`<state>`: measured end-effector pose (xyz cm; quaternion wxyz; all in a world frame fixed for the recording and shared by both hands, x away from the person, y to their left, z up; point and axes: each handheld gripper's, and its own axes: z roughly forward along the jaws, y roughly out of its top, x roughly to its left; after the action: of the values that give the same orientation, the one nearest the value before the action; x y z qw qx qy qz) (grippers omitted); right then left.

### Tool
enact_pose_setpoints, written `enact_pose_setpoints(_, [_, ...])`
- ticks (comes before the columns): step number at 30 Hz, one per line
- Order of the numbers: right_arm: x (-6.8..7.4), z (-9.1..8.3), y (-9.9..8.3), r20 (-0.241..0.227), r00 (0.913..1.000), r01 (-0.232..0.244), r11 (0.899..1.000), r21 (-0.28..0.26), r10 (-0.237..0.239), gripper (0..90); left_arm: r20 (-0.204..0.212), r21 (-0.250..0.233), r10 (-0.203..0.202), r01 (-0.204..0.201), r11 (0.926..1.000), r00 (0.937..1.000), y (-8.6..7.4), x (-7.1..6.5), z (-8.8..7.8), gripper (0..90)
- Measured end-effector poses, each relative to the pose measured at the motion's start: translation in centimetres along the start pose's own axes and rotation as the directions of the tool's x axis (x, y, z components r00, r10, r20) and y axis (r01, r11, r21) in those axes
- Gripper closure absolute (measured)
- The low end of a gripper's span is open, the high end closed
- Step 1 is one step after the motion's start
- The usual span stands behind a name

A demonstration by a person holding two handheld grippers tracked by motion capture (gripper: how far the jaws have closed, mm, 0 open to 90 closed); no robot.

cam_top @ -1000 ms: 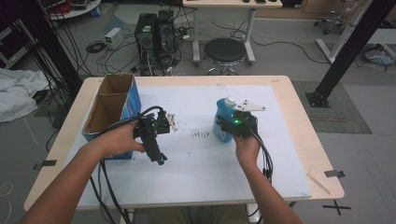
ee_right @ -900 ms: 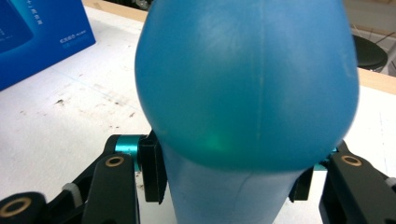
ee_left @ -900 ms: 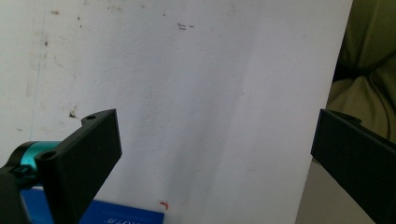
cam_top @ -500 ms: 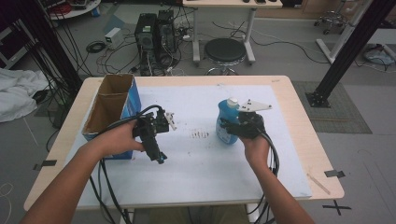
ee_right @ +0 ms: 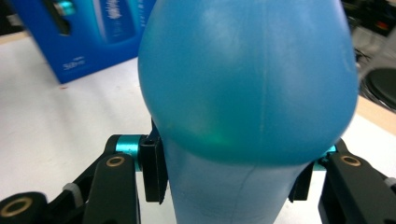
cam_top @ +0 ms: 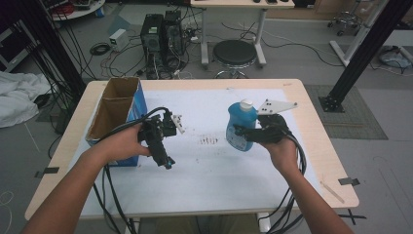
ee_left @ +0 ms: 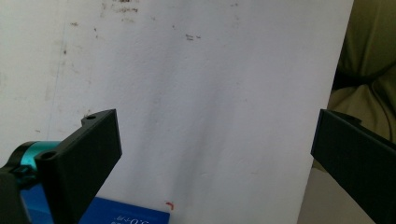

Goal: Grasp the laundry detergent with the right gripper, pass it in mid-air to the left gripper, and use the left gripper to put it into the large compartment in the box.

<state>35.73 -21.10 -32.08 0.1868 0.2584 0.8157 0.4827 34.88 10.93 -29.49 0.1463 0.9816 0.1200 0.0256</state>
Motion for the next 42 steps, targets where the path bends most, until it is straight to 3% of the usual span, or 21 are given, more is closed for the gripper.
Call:
enact_pose_setpoints(2, [-0.1,-0.6,0.2,-0.063,0.9976,0.026,0.999,-0.023,-0.028,44.3,0.002,-0.001,0.0,0.0,1.0,1.0,0.0,-0.1,-0.1,1.7])
enact_pose_setpoints(3, [-0.1,-0.6,0.2,-0.063,0.9976,0.026,0.999,-0.023,-0.028,44.3,0.0,-0.005,0.001,-0.001,1.0,1.0,0.0,-0.1,-0.1,1.7])
enact_pose_setpoints(5, [-0.2,-0.9,0.3,-0.113,0.9923,0.046,0.998,-0.043,-0.051,44.3,-0.001,-0.014,-0.002,0.002,0.9999,1.0,0.0,-0.2,-0.3,1.7])
enact_pose_setpoints(10, [-0.5,-1.3,0.2,-0.241,0.9652,0.086,0.994,-0.074,-0.101,44.3,-0.004,-0.021,0.014,-0.015,0.9997,0.9999,0.4,-0.6,-0.8,1.7])
enact_pose_setpoints(16, [0.3,-1.1,0.3,-0.379,0.9121,0.143,0.988,-0.065,-0.157,44.2,-0.008,-0.036,0.026,-0.026,0.999,0.9996,1.0,-1.0,-1.6,1.7])
enact_pose_setpoints(17, [0.6,-1.0,0.4,-0.413,0.8937,0.161,0.985,-0.067,-0.175,44.2,-0.009,-0.038,0.027,-0.028,0.9989,0.9996,1.1,-1.1,-1.7,1.7])
enact_pose_setpoints(18, [0.6,-1.0,0.4,-0.413,0.8937,0.161,0.985,-0.067,-0.175,44.2,-0.009,-0.037,0.033,-0.034,0.9987,0.9994,1.3,-1.2,-1.9,1.7])
enact_pose_setpoints(24, [1.4,-0.6,0.5,-0.502,0.8411,0.19,0.979,-0.077,-0.202,44.3,-0.016,-0.038,0.065,-0.066,0.9971,0.9977,2.3,-1.8,-2.7,1.7])
enact_pose_setpoints(25, [1.4,-0.6,0.5,-0.502,0.8411,0.19,0.979,-0.077,-0.202,44.3,-0.018,-0.039,0.07,-0.07,0.9968,0.9974,2.5,-1.9,-2.8,1.7])
enact_pose_setpoints(27, [1.5,-0.4,0.5,-0.516,0.8307,0.193,0.978,-0.084,-0.208,44.3,-0.02,-0.043,0.075,-0.076,0.9962,0.997,2.8,-2.1,-3.1,1.7])
enact_pose_setpoints(31, [1.7,-0.1,0.6,-0.532,0.8194,0.201,0.976,-0.084,-0.215,44.5,-0.02,-0.056,0.086,-0.087,0.9946,0.9961,3.6,-2.3,-3.5,1.7])
enact_pose_setpoints(42, [2.9,1.7,0.8,-0.536,0.8133,0.234,0.971,-0.056,-0.227,44.5,0.009,-0.05,0.116,-0.115,0.9921,0.9932,5.9,-2.5,-4.7,1.7])
